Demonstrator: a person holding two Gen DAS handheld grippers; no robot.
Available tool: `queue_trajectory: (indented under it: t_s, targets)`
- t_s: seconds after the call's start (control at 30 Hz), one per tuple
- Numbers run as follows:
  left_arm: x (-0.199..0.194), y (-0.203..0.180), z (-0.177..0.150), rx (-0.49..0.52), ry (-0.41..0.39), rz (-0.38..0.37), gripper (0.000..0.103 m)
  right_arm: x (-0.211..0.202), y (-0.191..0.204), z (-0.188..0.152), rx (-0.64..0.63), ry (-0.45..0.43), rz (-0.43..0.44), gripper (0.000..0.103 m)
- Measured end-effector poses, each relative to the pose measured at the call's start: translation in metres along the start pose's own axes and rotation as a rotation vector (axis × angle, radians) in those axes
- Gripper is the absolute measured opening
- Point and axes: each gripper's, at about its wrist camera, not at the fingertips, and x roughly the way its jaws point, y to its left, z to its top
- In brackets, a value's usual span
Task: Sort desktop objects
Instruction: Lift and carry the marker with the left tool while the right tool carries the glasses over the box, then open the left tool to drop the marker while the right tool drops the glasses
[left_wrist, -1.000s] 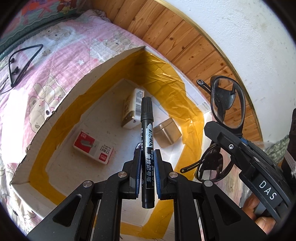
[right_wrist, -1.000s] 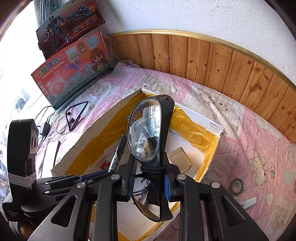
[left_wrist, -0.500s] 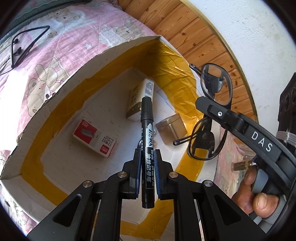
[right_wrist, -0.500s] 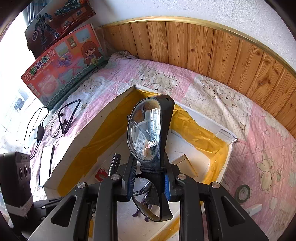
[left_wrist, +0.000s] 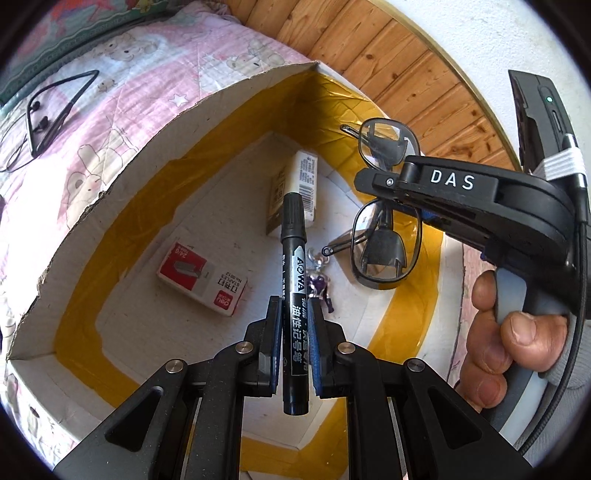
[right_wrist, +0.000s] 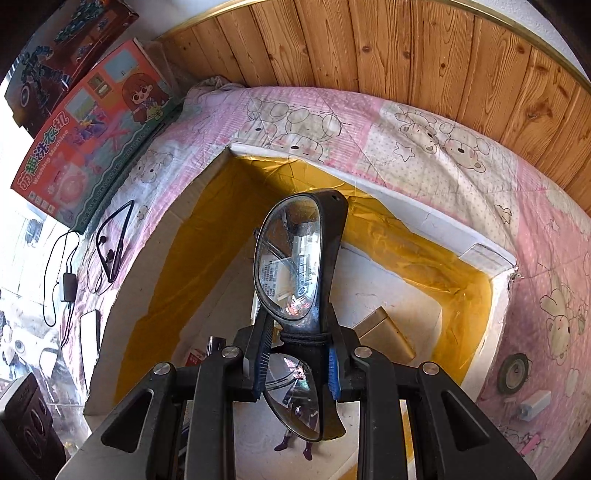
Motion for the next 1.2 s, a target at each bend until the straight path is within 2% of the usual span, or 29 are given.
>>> queue_trajectory:
  t_s: [0.23, 0.57, 0.73, 0.87, 1.07, 1.2]
  targets:
    - [0.002, 0.001, -0.001, -0.002, 0.018, -0.005, 0.013, 0.014, -0.006, 0.011, 0.067, 0.033, 0.053, 0.027]
    - [0.003, 0.004, 0.000, -0.007, 0.037, 0.001, 0.014, 0.028, -0.007, 0.016, 0.109, 0.053, 0.073, 0.027]
    - [0.003, 0.006, 0.003, -0.026, 0.050, -0.001, 0.013, 0.030, -0.007, 0.018, 0.113, 0.055, 0.069, 0.030]
    - [0.000, 0.012, 0.002, -0.040, 0.055, 0.000, 0.022, 0.028, -0.007, 0.017, 0.112, 0.048, 0.057, 0.033]
    - [-0.008, 0.015, -0.003, -0.053, 0.039, 0.005, 0.023, 0.020, -0.008, 0.013, 0.103, 0.036, 0.041, 0.036]
    - [-0.015, 0.014, -0.005, -0.046, 0.032, 0.003, 0.023, 0.007, -0.009, 0.010, 0.073, 0.015, 0.009, 0.042]
